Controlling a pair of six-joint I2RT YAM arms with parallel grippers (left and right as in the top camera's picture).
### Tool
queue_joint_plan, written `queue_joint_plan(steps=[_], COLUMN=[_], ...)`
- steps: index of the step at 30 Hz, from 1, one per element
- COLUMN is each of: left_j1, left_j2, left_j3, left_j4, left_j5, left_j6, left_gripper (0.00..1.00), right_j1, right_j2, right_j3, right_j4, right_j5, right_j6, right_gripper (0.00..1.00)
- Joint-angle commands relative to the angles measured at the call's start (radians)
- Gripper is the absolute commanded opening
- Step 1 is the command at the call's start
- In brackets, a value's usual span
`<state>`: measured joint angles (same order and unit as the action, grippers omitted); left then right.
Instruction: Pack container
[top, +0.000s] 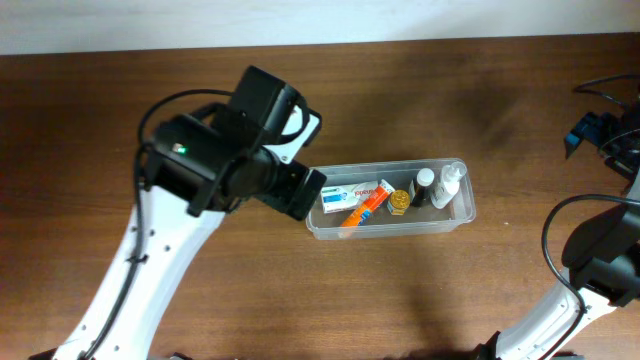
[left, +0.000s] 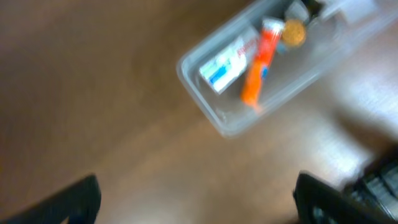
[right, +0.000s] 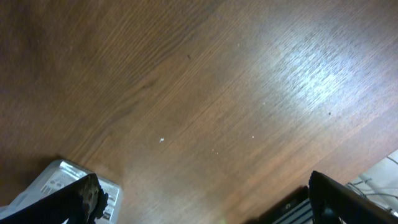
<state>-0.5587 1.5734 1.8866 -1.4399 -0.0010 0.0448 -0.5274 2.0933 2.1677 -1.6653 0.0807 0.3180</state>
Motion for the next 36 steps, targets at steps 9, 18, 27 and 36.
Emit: queue_joint_plan(steps=[9, 18, 27, 36], left_j1=[0.101, 0.359, 0.439, 0.517], left_j2=[-0.559, -1.059, -1.362, -1.568], left_j3=[-0.87, -1.459, -1.677, -1.763], left_j4=[0.661, 1.161, 1.324, 1.335], left_j5=[-0.048, -0.02, -0.021, -0.018], left_j6=[0.238, 0.237, 0.238, 0.237], left_gripper=[0.99, 0.99, 0.99, 0.99], right_j1=[0.004, 0.004, 0.004, 0.004], right_j2=[-0.024, -0.024, -0.024, -0.024], right_j3=[-0.004, -0.004, -0.004, -0.004], right_j4=[0.002, 0.002, 0.002, 0.002], right_j5=[-0.002, -0.002, -0.002, -0.002], right_j6=[0.013, 0.013, 0.013, 0.013], right_gripper=[0.98, 0.98, 0.98, 0.98])
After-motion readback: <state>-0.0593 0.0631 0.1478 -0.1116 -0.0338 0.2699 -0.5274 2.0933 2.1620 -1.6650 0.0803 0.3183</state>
